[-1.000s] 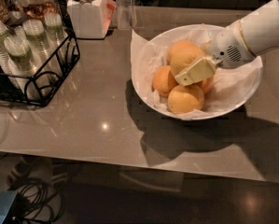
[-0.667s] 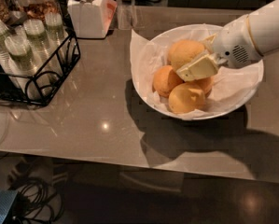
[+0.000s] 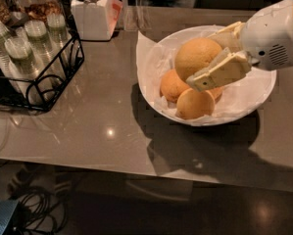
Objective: Pick orange from white bowl
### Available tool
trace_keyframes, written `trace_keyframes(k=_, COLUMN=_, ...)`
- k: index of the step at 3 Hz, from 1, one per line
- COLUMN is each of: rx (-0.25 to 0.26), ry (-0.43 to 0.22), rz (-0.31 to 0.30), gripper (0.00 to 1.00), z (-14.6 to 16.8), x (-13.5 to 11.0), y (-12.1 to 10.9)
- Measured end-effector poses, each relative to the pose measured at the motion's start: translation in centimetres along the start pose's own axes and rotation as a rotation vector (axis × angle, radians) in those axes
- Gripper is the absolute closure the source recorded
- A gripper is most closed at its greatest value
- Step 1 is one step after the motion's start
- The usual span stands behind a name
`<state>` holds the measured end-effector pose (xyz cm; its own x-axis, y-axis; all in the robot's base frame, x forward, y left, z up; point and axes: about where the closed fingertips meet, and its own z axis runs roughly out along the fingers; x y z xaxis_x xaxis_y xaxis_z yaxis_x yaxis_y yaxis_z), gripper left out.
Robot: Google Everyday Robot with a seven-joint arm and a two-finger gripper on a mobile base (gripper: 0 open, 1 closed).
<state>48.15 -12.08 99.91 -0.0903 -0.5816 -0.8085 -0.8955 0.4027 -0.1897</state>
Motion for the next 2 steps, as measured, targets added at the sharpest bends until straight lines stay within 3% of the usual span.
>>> trace_keyframes(k=1, rx=0.009, ry=-0.057, rz=-0.025, gripper=1.0, z=-3.1, x=-1.3, y=1.7)
trace_keyframes(k=2, rx=0.066, ry=-0.107, rz=-0.049, gripper=1.0, z=-6.7, x=-2.0, y=3.6)
